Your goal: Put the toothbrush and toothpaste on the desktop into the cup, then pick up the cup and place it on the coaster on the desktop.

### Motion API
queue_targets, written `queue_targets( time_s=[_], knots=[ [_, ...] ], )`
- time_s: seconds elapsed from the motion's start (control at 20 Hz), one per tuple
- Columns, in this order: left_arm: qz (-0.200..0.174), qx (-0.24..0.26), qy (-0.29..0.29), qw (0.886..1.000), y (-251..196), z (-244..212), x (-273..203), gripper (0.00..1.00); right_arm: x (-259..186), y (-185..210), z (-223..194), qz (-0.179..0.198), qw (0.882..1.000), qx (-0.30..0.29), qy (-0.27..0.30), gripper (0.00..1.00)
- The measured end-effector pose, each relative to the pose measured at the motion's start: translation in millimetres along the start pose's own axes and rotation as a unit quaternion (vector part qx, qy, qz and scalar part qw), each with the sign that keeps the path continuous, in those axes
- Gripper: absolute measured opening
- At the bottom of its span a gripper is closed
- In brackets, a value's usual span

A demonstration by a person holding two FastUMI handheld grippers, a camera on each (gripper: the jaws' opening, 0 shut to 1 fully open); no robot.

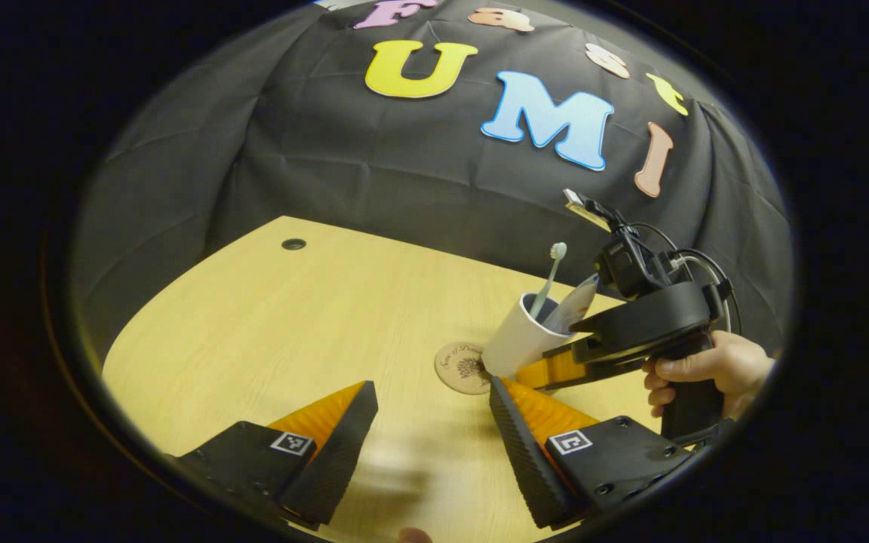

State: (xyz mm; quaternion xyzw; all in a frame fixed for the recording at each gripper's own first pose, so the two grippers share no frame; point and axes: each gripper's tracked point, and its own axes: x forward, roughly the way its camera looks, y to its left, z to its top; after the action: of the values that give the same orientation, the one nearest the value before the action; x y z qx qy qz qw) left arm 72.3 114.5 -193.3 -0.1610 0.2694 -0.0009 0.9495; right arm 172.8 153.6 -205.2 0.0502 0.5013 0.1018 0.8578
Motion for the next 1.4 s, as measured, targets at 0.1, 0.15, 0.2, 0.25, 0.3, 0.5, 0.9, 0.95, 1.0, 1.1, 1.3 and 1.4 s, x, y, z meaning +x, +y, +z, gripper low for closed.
queue_targets(
  time_s=[0.1, 0.15, 0.2, 0.25, 0.3, 0.5, 0.9, 0.95, 1.0, 1.1, 1.3, 1.4],
  knots=[
    [0.0, 0.0, -0.001, 1.0, 3.4, 1.9, -3.4, 1.0, 4.0, 6.3, -0.7, 0.001, 1.0, -0.011, 0.004, 0.28],
    [0.001, 0.002, -0.003, 1.0, 4.9, 2.6, -4.6, 1.0, 5.4, 10.0, 0.2, 0.001, 1.0, -0.014, 0.005, 0.24],
    [0.001, 0.003, -0.004, 1.0, 6.2, 2.9, -5.1, 1.0, 6.1, 13.5, 2.6, 0.002, 1.0, -0.017, 0.006, 0.28],
    [0.002, 0.003, -0.005, 1.0, 7.8, 4.0, -5.6, 1.0, 6.6, 16.3, 2.1, 0.002, 1.0, -0.019, 0.005, 0.28],
    [0.003, 0.002, -0.006, 1.0, 9.5, 5.2, -6.6, 0.97, 7.1, 17.5, 3.6, 0.002, 1.0, -0.021, 0.006, 0.28],
    [0.005, -0.004, -0.005, 1.0, 12.1, 4.5, -9.3, 0.97, 14.8, 23.8, 5.8, -0.004, 0.999, -0.032, 0.014, 0.28],
    [0.01, -0.01, -0.004, 1.0, 13.2, 1.0, -14.8, 0.97, 16.7, 31.6, 9.1, -0.008, 0.999, -0.043, 0.024, 0.25],
    [0.01, -0.011, -0.006, 1.0, 13.1, 2.1, -16.8, 0.97, 15.5, 29.5, 9.0, -0.007, 0.999, -0.045, 0.019, 0.33],
    [0.011, -0.012, -0.006, 1.0, 13.5, 2.6, -18.6, 0.97, 8.9, 29.4, 10.3, -0.005, 0.999, -0.047, 0.015, 0.3],
    [0.011, -0.011, -0.009, 1.0, 11.5, 3.8, -19.5, 0.97, -4.1, 29.1, 11.1, 0.004, 0.999, -0.048, 0.005, 0.33],
    [0.006, 0.002, -0.009, 1.0, 5.2, 6.0, -20.3, 0.97, -41.5, 22.9, 16.9, 0.014, 0.999, -0.039, -0.032, 0.36],
    [-0.001, 0.014, -0.014, 1.0, -2.6, 12.0, -21.6, 0.97, -62.6, 17.1, 12.0, 0.017, 0.998, -0.027, -0.051, 0.53]
  ],
)
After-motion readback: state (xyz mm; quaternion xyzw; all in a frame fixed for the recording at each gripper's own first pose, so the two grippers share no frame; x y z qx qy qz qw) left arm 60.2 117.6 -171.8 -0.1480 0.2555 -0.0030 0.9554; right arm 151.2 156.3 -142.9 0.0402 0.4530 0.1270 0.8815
